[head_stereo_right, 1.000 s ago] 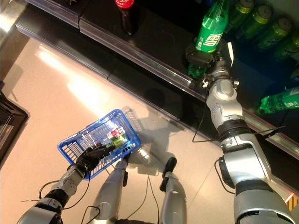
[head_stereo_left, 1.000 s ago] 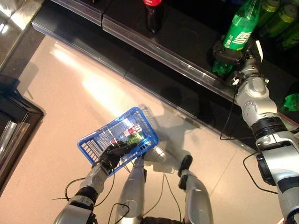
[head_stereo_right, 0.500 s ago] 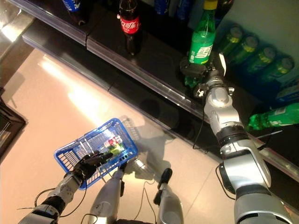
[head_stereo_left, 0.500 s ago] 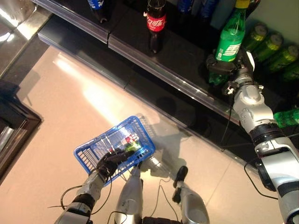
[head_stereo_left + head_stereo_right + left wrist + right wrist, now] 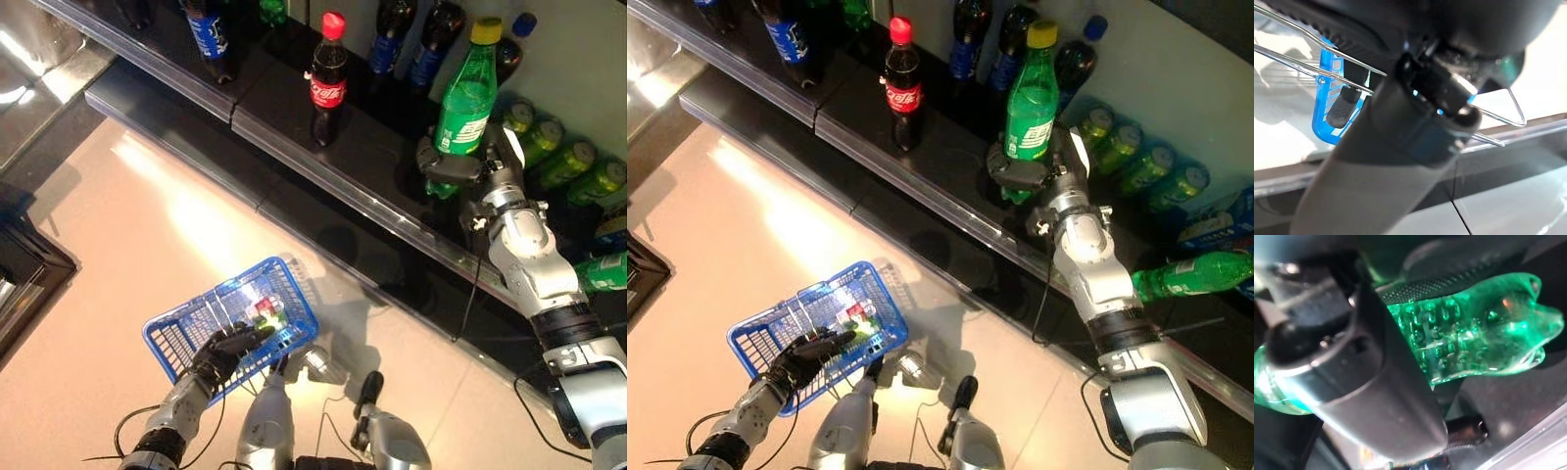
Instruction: Pick up the drink and place into the basket.
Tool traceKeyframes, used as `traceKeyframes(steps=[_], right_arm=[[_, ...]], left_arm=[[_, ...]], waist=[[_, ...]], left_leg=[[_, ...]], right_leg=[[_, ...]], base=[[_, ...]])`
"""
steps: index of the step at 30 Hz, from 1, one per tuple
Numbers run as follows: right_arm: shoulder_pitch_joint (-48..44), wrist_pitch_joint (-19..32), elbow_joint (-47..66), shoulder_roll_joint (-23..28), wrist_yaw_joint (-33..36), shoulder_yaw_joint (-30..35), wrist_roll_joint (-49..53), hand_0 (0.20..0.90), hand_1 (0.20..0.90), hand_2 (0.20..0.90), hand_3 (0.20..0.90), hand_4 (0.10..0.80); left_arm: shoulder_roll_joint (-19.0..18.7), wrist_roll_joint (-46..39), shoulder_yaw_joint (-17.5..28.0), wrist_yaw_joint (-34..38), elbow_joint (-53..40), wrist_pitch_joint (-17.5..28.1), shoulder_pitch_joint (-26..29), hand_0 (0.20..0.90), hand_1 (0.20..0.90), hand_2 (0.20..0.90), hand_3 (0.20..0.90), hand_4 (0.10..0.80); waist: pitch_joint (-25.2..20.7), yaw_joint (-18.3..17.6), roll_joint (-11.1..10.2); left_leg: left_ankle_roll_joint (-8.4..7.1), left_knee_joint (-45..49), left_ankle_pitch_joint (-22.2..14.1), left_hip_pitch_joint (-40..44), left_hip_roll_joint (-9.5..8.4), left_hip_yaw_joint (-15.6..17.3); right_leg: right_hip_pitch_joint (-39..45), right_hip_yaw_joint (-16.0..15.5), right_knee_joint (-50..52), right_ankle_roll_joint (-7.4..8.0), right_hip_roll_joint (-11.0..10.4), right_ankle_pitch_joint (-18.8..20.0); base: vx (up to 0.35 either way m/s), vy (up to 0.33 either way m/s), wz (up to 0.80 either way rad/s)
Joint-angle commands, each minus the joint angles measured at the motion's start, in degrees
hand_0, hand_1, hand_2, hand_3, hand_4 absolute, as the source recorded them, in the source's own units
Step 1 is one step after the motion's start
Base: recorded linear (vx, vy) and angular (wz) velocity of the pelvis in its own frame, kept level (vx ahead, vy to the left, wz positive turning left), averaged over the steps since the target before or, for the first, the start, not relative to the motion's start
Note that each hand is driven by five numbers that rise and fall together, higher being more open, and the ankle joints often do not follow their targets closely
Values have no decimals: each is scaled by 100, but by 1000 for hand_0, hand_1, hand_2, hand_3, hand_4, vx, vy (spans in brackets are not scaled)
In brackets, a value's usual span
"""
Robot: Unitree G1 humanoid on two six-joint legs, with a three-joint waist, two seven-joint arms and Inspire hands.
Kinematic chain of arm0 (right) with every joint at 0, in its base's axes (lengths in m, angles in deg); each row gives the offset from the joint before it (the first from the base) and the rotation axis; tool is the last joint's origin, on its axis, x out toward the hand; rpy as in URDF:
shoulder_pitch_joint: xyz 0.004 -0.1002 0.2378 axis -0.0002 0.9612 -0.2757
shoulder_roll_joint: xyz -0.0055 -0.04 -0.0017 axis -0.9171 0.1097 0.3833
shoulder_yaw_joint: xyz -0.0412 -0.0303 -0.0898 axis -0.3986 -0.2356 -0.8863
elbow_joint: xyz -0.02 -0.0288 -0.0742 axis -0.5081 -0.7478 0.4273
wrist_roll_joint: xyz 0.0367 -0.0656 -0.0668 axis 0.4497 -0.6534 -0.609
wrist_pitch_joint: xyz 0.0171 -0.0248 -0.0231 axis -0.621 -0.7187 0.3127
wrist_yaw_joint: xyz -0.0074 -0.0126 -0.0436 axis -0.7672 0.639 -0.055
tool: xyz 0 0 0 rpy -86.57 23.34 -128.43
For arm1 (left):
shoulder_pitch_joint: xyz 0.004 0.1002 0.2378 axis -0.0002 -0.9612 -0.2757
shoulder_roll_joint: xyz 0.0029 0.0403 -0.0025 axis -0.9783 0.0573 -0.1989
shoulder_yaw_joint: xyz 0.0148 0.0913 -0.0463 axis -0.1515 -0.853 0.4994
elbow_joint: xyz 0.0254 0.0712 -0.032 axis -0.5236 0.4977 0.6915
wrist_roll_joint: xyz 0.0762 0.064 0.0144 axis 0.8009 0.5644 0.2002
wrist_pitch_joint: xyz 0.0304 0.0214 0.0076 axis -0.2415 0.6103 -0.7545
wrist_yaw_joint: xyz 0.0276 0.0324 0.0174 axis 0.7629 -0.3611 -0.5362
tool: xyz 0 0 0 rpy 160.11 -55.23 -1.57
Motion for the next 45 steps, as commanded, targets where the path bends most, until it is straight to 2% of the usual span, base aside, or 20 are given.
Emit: traceKeyframes(steps=[1, 13, 21, 36, 45], right_arm=[[149, 821, 546, 196, -24, 202, -110, 300, 300, 300, 200, 100], [852, 1071, 1539, -250, -286, 207, -89, 300, 300, 300, 200, 100], [1179, 1232, 1898, -451, -367, 36, -79, 300, 300, 300, 200, 100], [1290, 1209, 2055, -757, -484, -554, -30, 300, 300, 300, 200, 100], [1243, 1097, 2193, -848, -590, -825, -10, 300, 300, 300, 200, 100]], left_arm=[[280, -713, -351, -1006, -1324, 641, -10, 300, 300, 300, 200, 100], [170, -1362, -590, -1078, -3456, 599, 63, 300, 300, 300, 200, 100], [107, -1633, -690, -1188, -4337, 555, 229, 300, 300, 300, 200, 100], [-24, -2026, -759, -1669, -5693, 271, 415, 300, 300, 300, 200, 100], [-65, -2051, -755, -1778, -6162, 161, 445, 300, 300, 300, 200, 100]], waist=[[-2060, 18, 13], [-2220, 115, 69], [-2250, 213, 70], [-2331, 417, 36], [-2386, 492, 11]], left_leg=[[-50, -26, -454, 192, 26, 439], [-22, -26, -557, 445, 5, 317], [5, -26, -590, 487, -31, 171], [6, -26, -626, 496, -65, -25], [3, -26, -606, 470, -79, -89]], right_leg=[[-208, -34, 154, 260, -218, 32], [148, -301, 16, 324, -319, 13], [261, -436, 30, 370, -345, -26], [403, -542, -10, 425, -355, -79], [429, -576, -20, 420, -353, -96]], base=[[34, 3, 10], [29, -15, 9], [13, -23, 10], [2, -11, 5], [3, -2, 6]])
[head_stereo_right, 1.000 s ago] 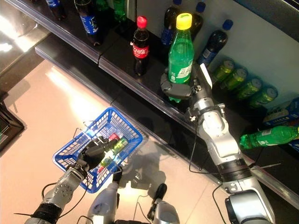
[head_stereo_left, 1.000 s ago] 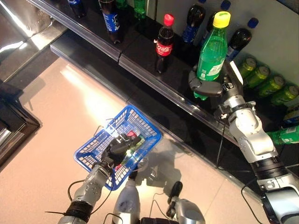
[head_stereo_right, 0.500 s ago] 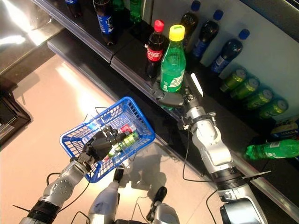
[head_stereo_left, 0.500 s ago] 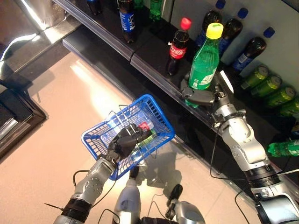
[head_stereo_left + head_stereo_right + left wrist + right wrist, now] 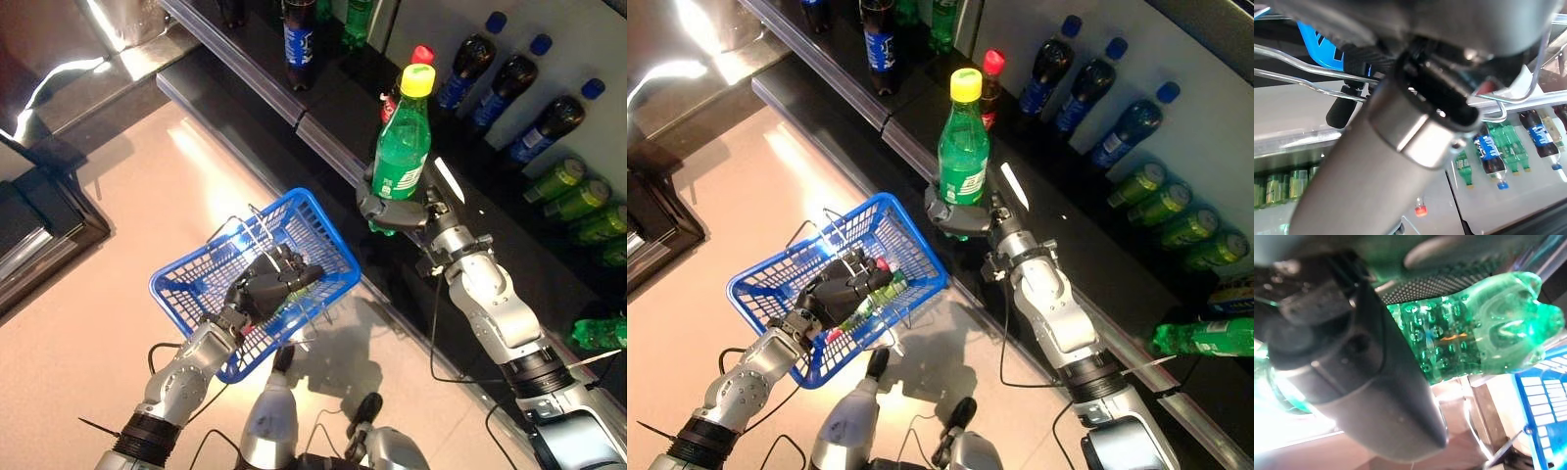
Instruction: Pick up the drink and place into the basket.
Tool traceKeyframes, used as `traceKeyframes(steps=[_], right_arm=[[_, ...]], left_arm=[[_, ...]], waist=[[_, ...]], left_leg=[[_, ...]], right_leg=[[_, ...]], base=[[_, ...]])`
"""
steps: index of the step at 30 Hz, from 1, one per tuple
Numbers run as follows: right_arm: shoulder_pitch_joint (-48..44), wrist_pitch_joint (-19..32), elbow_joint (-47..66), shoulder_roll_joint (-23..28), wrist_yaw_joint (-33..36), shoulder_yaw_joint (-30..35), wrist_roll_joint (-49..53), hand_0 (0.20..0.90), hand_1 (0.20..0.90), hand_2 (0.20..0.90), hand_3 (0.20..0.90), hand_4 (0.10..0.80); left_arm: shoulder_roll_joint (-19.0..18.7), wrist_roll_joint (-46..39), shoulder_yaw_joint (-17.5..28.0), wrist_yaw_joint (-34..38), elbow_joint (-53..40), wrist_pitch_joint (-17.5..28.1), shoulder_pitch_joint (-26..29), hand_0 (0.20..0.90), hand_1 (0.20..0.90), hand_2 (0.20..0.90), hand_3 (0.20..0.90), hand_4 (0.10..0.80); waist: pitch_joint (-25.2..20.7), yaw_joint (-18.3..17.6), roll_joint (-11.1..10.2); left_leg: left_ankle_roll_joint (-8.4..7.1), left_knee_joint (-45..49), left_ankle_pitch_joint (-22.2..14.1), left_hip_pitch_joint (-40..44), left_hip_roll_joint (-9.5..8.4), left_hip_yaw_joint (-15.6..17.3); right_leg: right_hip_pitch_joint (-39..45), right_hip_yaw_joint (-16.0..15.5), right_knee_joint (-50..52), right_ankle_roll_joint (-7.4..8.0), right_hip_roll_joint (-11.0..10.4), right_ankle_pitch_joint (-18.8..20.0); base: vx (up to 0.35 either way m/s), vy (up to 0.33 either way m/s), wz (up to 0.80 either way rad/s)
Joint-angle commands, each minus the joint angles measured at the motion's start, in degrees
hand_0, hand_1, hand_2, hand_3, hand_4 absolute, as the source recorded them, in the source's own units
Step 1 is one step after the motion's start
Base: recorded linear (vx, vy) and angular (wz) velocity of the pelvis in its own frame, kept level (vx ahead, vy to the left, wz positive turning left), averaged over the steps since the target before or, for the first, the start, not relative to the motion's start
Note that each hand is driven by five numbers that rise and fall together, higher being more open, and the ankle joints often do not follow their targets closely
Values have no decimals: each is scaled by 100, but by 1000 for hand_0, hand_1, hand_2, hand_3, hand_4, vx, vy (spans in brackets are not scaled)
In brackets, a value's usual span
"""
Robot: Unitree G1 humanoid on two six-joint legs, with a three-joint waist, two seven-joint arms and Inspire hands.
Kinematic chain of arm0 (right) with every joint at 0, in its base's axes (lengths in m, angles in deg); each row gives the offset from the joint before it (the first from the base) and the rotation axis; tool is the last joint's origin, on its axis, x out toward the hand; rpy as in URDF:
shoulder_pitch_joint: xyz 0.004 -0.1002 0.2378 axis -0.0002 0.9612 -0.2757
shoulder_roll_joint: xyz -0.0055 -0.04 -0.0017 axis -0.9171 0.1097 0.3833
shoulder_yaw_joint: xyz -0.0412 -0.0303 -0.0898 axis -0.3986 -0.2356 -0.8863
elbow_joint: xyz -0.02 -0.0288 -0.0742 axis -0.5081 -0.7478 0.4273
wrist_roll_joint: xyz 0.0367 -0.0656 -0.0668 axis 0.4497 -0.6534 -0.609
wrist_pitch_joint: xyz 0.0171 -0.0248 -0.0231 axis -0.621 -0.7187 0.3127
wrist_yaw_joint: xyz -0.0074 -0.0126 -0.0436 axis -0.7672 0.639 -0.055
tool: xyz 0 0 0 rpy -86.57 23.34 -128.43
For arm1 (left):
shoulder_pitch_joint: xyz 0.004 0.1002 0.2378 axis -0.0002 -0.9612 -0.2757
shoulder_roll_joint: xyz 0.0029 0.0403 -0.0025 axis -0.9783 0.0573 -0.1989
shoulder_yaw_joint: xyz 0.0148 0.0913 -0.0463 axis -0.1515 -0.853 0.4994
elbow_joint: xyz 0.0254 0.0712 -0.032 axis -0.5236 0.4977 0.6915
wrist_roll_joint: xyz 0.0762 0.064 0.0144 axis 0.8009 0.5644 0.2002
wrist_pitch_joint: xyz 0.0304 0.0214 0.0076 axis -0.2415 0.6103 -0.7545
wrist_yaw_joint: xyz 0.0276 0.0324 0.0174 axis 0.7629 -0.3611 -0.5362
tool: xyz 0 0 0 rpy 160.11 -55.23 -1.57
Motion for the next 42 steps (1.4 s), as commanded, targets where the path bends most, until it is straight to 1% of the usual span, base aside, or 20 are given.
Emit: traceKeyframes(steps=[1, 12, 20, 24, 35, 42], right_arm=[[-62, 979, 470, -101, -96, -470, 166, 300, 300, 300, 200, 100], [-253, 828, 511, -101, -170, -843, -177, 300, 300, 300, 200, 100], [-314, 680, 463, -175, -191, -1026, -405, 300, 300, 300, 200, 100], [-300, 710, 354, -184, -173, -1121, -619, 300, 300, 300, 200, 100], [-368, 460, -286, -127, -48, -1411, -1241, 300, 300, 300, 200, 100], [-398, 300, -844, -16, 27, -1656, -2020, 300, 300, 300, 200, 100]], left_arm=[[606, -630, -274, -1631, -1942, 844, 670, 300, 300, 300, 200, 100], [612, -853, -307, -1904, -2299, 778, 765, 300, 300, 300, 200, 100], [656, -1286, -265, -2182, -2460, 516, 679, 300, 300, 300, 200, 100], [681, -1448, -282, -2271, -2542, 429, 666, 300, 300, 300, 200, 100], [703, -1670, -430, -2533, -2654, 320, 781, 300, 300, 300, 200, 100], [637, -1773, -432, -2625, -2717, 313, 839, 300, 300, 300, 200, 100]], waist=[[-2381, -82, 22], [-2435, -2, 5], [-2454, 55, 19], [-2448, 78, 21], [-2457, 140, 0], [-2478, 170, -24]], left_leg=[[-51, -26, -697, 363, 32, 372], [-51, -26, -678, 341, 3, 261], [-65, -26, -661, 325, -7, 218], [-69, -26, -648, 305, -11, 187], [-66, -26, -635, 301, -42, 101], [-60, -26, -644, 303, -58, 67]], right_leg=[[-49, 6, -16, 416, -284, -95], [-19, -43, -16, 415, -281, -108], [0, -81, -16, 426, -298, -108], [1, -107, -16, 430, -305, -104], [35, -194, -16, 438, -323, -85], [27, -198, -16, 443, -324, -81]], base=[[0, 0, 0], [0, 0, 0], [0, 0, 0], [-10, 2, 5], [-5, 6, 4], [3, 1, 2]])
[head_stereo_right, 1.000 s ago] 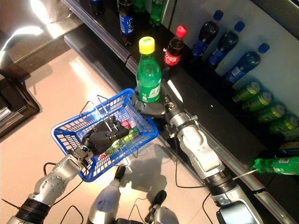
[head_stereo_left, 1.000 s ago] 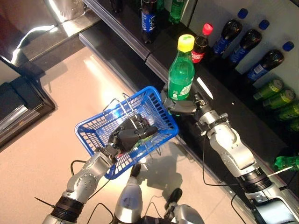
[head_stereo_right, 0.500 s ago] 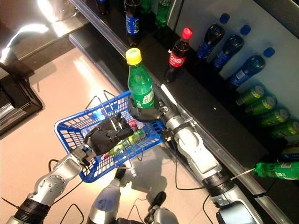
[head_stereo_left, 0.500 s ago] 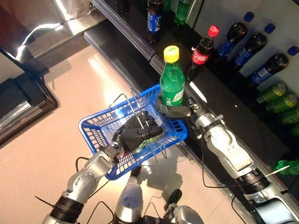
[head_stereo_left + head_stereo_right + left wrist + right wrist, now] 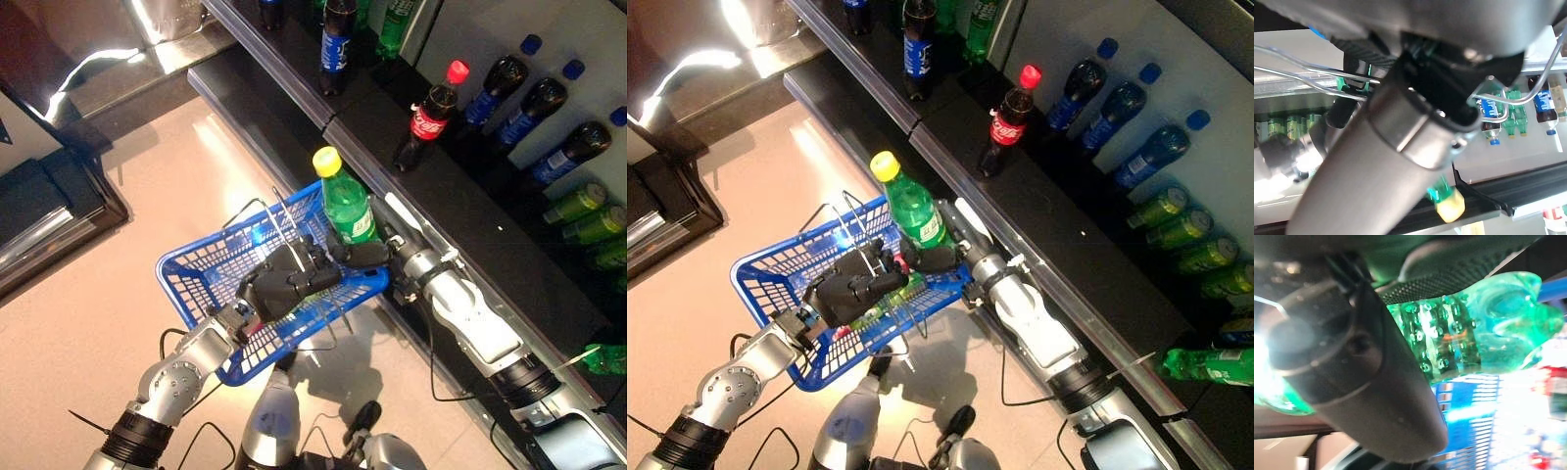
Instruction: Pick up the drink and place into the basket.
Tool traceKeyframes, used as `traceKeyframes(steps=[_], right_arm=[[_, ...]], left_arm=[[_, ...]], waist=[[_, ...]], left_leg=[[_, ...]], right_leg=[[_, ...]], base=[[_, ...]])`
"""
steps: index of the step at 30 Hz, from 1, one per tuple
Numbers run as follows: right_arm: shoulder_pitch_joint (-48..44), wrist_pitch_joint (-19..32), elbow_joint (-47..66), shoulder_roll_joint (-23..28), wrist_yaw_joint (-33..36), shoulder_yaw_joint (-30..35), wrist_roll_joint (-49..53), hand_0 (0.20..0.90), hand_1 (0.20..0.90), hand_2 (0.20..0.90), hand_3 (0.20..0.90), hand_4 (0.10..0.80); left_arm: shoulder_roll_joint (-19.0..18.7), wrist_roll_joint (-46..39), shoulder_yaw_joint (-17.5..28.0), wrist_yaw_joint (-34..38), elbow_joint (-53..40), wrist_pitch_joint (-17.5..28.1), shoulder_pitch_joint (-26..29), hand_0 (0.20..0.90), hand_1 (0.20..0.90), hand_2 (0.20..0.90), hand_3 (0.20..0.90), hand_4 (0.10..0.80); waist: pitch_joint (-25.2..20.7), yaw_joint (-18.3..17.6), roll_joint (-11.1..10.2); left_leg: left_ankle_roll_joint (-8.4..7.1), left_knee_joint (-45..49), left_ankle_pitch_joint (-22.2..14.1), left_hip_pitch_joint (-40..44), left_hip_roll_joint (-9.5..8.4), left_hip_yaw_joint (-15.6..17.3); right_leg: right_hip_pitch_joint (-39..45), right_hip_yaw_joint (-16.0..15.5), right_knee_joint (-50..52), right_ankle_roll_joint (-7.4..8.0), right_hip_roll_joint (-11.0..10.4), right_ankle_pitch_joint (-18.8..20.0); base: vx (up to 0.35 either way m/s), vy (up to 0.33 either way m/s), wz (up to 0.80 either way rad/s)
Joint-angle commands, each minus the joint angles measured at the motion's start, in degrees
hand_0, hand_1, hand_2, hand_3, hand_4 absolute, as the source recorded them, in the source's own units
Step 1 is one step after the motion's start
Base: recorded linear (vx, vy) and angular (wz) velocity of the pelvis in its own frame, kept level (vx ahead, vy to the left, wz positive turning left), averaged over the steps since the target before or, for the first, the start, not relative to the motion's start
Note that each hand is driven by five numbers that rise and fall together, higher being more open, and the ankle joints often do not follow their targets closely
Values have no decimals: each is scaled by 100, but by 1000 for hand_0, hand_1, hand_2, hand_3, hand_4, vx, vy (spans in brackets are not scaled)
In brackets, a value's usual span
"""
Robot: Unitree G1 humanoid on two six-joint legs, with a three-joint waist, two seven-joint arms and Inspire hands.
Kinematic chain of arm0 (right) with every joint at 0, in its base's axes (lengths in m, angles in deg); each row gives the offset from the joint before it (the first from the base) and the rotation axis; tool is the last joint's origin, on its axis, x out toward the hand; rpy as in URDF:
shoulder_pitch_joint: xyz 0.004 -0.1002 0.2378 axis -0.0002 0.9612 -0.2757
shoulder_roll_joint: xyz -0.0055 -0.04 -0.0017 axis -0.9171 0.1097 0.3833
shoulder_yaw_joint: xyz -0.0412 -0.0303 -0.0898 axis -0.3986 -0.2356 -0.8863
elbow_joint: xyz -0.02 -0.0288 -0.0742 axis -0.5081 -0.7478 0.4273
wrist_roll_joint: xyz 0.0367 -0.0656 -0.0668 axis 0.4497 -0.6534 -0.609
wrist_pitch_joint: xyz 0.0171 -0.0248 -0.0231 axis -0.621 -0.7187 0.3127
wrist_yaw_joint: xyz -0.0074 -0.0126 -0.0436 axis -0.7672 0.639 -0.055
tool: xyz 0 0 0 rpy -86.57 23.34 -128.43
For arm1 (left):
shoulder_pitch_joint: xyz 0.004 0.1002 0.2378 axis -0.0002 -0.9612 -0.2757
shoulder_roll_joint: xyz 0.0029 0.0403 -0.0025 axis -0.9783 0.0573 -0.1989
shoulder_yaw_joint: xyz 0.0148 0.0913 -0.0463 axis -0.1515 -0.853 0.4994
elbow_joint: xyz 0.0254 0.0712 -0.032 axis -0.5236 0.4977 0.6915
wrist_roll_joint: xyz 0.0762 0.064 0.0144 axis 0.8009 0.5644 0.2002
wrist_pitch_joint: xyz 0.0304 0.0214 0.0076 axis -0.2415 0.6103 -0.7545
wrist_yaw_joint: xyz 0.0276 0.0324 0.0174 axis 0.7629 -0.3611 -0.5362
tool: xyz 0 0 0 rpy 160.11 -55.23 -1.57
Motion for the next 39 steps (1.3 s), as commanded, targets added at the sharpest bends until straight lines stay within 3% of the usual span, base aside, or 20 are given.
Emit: traceKeyframes(steps=[1, 16, 39], right_arm=[[-377, 613, -334, -82, 202, -704, -413, 300, 300, 300, 200, 100], [-533, 344, -789, -52, 185, -1114, -1347, 300, 300, 300, 200, 100], [-1593, -82, -871, -168, -341, -2037, -2763, 300, 300, 300, 200, 100]], left_arm=[[878, -1125, -435, -1755, -2026, 802, 848, 300, 300, 300, 200, 100], [875, -1020, -544, -1786, -2165, 780, 960, 300, 300, 300, 200, 100], [951, -1095, -750, -1832, -2260, 908, 1336, 300, 300, 300, 200, 100]], waist=[[-2452, -82, 17], [-2427, -16, -34], [-2445, 70, -66]], left_leg=[[-60, -26, -700, 304, 75, 255], [-47, -26, -706, 307, 57, 177], [-57, -26, -690, 334, 41, 110]], right_leg=[[-103, -47, -16, 284, -241, 38], [-93, -75, -16, 309, -245, 64], [-46, -78, -2, 295, -223, 42]], base=[[0, 0, 0], [1, -1, 0], [2, -1, 1]])
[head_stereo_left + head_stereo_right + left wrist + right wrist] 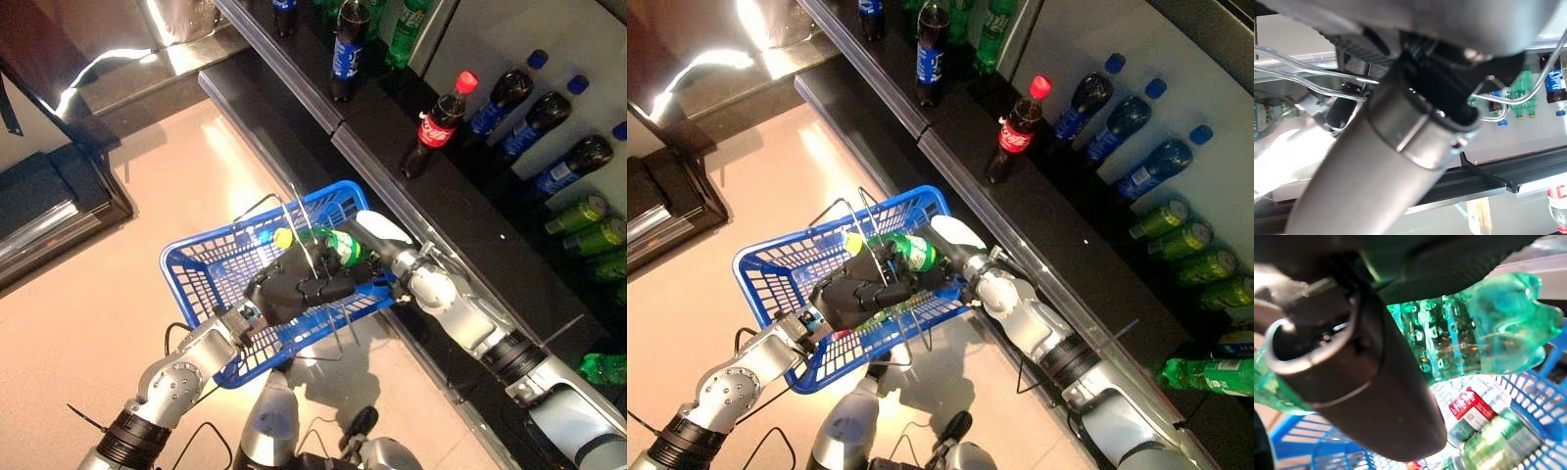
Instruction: Pick up the drink and place into the basket.
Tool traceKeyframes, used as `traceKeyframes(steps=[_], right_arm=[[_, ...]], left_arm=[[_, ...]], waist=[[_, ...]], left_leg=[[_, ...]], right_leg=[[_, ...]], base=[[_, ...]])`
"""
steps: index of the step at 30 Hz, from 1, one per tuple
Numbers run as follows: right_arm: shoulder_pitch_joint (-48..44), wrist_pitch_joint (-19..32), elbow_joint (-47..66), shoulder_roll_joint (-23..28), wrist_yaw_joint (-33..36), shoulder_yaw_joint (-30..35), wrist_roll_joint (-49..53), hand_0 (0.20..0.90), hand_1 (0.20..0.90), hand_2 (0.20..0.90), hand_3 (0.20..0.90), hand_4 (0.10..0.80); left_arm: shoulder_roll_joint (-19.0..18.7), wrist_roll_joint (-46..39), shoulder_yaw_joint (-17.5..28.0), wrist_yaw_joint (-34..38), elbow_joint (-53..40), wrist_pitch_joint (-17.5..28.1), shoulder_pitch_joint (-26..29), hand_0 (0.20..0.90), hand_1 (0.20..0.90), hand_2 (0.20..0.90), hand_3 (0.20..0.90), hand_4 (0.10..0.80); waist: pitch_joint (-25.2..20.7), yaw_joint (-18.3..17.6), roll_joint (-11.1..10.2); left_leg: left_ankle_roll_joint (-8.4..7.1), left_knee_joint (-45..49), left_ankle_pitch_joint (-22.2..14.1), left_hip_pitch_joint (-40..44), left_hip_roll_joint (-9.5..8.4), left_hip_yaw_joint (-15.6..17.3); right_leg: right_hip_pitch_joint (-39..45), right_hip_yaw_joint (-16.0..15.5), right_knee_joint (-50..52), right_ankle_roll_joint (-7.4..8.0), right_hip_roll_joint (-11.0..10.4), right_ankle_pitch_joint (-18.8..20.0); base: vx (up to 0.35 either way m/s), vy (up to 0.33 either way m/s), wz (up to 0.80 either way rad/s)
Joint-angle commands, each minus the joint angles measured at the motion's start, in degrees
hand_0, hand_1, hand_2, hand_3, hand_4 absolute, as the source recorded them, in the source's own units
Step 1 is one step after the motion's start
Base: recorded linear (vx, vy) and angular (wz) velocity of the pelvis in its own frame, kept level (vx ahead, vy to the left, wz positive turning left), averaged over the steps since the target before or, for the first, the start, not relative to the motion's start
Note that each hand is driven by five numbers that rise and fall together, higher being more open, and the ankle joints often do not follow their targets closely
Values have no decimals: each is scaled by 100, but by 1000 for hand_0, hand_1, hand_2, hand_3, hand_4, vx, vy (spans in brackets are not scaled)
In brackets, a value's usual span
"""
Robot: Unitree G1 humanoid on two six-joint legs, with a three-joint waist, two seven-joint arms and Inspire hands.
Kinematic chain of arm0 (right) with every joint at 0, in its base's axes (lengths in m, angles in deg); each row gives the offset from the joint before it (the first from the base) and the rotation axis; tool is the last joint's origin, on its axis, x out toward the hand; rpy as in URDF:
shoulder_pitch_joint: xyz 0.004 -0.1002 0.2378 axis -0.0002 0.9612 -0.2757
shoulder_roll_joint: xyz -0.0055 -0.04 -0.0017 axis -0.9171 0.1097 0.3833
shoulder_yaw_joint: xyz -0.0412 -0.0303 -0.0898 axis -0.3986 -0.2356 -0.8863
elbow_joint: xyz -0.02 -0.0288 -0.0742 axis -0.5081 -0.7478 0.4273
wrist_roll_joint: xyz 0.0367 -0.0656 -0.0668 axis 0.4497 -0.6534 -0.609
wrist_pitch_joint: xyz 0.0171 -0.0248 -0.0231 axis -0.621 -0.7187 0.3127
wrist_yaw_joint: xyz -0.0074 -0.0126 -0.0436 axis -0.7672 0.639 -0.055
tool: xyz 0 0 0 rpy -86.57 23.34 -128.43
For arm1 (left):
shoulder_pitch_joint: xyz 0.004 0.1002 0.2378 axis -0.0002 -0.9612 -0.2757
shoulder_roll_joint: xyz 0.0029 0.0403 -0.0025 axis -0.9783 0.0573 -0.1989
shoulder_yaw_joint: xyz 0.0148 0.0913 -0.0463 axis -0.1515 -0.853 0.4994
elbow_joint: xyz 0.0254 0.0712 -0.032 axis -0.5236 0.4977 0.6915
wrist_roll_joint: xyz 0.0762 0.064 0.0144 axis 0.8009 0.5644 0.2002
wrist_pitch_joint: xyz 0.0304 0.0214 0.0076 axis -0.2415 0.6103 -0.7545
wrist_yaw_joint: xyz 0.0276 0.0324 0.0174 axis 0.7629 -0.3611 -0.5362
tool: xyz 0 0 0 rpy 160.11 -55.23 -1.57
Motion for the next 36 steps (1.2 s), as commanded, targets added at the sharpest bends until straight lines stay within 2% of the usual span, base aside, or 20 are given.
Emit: traceKeyframes(steps=[1, 21, 36], right_arm=[[-367, 441, -261, -365, 61, -850, -192, 300, 300, 300, 200, 100], [-737, 574, -1053, -979, -243, -1362, -410, 300, 300, 300, 200, 100], [-883, 597, -1835, -1571, -542, -1572, -544, 300, 300, 300, 200, 100]], left_arm=[[1125, -1040, -369, -1840, -1857, 932, 1257, 300, 300, 300, 200, 100], [1391, -1096, -560, -1937, -1880, 1045, 1659, 300, 300, 300, 200, 100], [1592, -1054, -707, -1984, -1918, 890, 1775, 300, 300, 300, 200, 100]], waist=[[-2398, -31, 27], [-2484, -37, 102], [-2533, 49, 124]], left_leg=[[-53, -27, -719, 351, 68, 207], [-86, -27, -729, 384, 58, 198], [-90, -27, -719, 396, 36, 122]], right_leg=[[-103, -72, 3, 242, -213, 84], [-75, -107, -6, 237, -246, 80], [-53, -188, -8, 207, -245, 80]], base=[[0, 0, 0], [0, 0, 1], [0, 0, 0]])
